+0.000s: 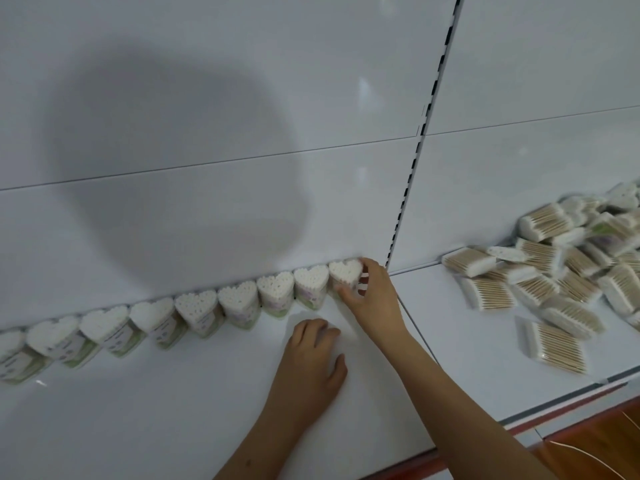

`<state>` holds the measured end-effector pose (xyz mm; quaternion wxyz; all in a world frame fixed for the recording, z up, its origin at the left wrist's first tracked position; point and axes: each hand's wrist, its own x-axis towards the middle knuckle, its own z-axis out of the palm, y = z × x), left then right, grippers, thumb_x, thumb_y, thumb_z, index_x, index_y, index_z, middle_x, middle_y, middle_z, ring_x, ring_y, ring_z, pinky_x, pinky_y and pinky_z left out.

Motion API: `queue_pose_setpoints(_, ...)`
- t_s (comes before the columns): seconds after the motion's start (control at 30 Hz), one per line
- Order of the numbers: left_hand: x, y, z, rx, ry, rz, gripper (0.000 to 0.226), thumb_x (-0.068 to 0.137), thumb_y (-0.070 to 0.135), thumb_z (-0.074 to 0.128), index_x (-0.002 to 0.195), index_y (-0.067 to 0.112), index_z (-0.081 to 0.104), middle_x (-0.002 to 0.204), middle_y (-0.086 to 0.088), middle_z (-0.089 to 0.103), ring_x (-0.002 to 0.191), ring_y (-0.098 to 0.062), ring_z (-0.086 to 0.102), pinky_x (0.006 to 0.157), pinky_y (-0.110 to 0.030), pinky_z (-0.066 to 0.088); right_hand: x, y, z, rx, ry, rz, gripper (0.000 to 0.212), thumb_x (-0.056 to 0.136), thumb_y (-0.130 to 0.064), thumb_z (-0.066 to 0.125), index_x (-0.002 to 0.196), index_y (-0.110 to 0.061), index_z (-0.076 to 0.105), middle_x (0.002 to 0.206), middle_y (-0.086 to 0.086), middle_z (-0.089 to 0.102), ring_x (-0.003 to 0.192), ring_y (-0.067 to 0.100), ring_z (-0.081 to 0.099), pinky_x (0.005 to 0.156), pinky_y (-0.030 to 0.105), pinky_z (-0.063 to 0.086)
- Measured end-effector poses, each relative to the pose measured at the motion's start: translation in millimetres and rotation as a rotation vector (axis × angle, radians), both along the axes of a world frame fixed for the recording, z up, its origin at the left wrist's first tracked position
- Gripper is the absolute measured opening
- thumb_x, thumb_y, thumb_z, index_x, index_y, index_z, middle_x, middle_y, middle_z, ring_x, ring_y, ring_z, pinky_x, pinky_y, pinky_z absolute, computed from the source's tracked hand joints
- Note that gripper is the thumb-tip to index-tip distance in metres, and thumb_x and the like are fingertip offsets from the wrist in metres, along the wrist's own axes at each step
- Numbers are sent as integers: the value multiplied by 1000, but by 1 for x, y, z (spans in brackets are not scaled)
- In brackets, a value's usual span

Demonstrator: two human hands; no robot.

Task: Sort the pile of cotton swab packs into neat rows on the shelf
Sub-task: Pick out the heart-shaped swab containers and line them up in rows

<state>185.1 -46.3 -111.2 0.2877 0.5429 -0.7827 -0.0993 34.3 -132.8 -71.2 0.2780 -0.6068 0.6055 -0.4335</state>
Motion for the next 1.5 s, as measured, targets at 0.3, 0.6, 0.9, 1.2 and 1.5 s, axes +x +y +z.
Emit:
queue_pose_setpoints(0.3,-41,-9,17,97,172,-67,38,87,37,44,118,25,64,121,13,55,115,-8,48,101,-18,33,-77,37,37,-139,56,-156,58,94,-39,63,143,-16,43,136,0,48,124,16,49,104,40,45)
queue_pose_setpoints(0.6,-234,-22,41,90,127,-494,37,93,21,63,129,29,57,131,13,50,123,-4,43,100,-26,44,-256,86,71,-170,124,-579,45,98,-37,57,139,-19,49,132,-4,50,119,12,51,100,36,47)
queue_pose_setpoints(0.9,-369,-53,16,-48,-237,-562,56,92,41,39,144,23,50,149,-10,48,141,-32,41,114,-49,37,-444,94,20,109,279,-773,52,95,-33,59,142,-18,43,142,5,45,129,25,47,105,33,41)
queue_pose_setpoints(1.2,-387,-66,9,-67,-168,-511,49,88,29,44,135,27,61,146,3,53,138,-19,45,112,-33,33,-508,61,-25,79,262,-711,46,94,-42,61,135,-25,50,133,-4,53,123,14,48,99,27,42)
queue_pose_setpoints(1.5,-389,-65,23,-21,50,-443,49,99,40,43,147,29,46,159,18,34,149,-10,29,116,-30,28,-494,49,-1,-266,71,-559,40,91,-33,68,130,-28,57,130,-9,48,115,-4,45,95,21,45)
